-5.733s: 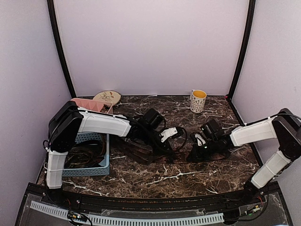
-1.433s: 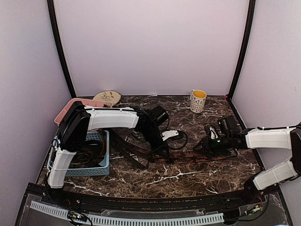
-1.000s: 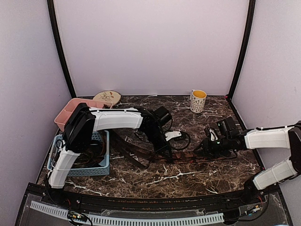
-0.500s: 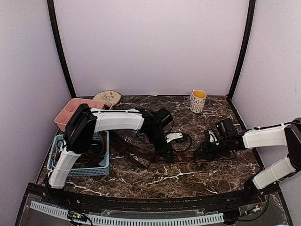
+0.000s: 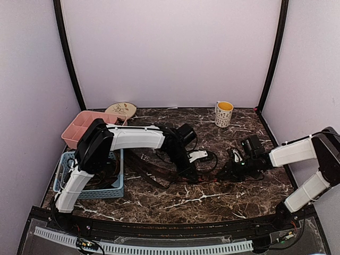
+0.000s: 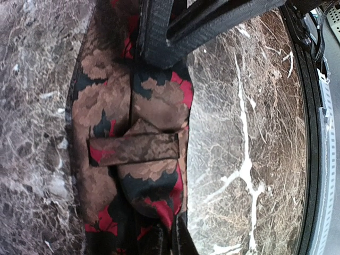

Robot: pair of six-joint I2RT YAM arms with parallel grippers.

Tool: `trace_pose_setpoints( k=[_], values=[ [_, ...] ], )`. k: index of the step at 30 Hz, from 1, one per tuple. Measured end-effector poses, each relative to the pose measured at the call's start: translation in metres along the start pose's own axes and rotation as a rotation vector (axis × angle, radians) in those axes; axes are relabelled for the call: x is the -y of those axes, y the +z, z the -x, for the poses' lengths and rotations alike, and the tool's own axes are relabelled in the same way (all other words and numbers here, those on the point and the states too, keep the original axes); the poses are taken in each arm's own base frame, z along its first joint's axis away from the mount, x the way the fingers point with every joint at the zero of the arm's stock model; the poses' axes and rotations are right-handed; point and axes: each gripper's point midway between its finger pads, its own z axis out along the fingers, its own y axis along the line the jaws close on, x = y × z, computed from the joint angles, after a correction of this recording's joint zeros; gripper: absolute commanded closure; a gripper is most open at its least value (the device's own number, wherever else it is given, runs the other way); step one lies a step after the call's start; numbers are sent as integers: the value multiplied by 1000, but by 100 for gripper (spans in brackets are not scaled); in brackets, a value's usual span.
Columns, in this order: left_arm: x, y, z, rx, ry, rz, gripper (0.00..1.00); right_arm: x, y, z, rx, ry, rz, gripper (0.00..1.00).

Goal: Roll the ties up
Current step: Tie the tie at the center of the board.

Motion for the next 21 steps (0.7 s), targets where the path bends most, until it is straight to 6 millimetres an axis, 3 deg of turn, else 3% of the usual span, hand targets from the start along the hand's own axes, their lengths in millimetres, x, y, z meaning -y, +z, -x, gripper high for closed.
trace_pose_setpoints(
  k=[11,21],
  values=[
    [-4,-1,13,20,79,53,95,1,0,0,0,-35,-5,79],
    [-9,9,13,30,104,55,87,-6,-7,1,2,-50,1,76]
  ],
)
